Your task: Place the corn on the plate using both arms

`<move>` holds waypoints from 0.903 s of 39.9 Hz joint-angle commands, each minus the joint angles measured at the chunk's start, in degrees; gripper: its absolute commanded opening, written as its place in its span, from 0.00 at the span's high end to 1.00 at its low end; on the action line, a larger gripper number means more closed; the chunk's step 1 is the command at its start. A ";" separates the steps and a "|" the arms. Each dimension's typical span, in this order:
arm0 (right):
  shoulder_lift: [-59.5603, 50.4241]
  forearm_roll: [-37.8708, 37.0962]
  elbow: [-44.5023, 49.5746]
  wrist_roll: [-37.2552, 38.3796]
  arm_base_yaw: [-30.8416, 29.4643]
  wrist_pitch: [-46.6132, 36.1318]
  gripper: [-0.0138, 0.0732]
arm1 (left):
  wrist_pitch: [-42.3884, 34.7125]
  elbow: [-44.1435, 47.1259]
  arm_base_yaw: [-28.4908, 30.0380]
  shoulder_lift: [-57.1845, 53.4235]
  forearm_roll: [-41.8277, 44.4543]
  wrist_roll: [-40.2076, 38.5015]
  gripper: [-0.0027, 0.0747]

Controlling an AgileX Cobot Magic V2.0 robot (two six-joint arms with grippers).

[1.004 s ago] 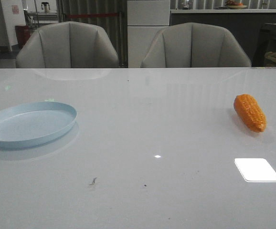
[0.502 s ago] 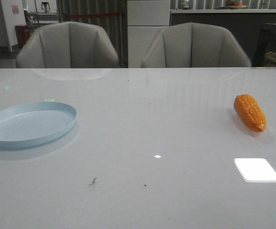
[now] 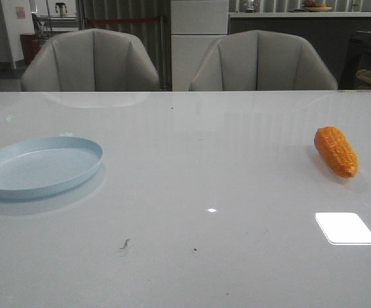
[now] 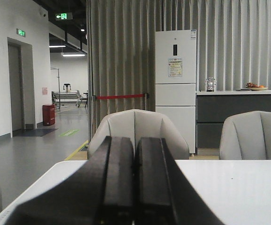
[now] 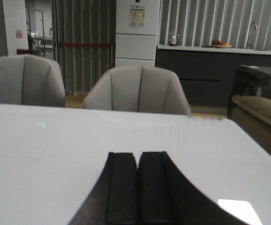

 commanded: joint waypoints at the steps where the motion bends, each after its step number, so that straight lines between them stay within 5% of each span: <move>1: -1.33 0.35 -6.61 0.49 0.13 -3.65 0.78 | -5.50 -4.23 -0.33 -0.92 -0.19 -0.38 0.85; 18: 14.45 0.35 -33.52 0.49 0.13 10.56 0.78 | 5.59 -27.33 -0.33 10.05 8.39 -0.38 0.85; 36: 43.58 0.35 -36.72 0.49 0.13 10.16 0.78 | 7.79 -32.43 -0.33 37.67 8.39 -0.38 0.85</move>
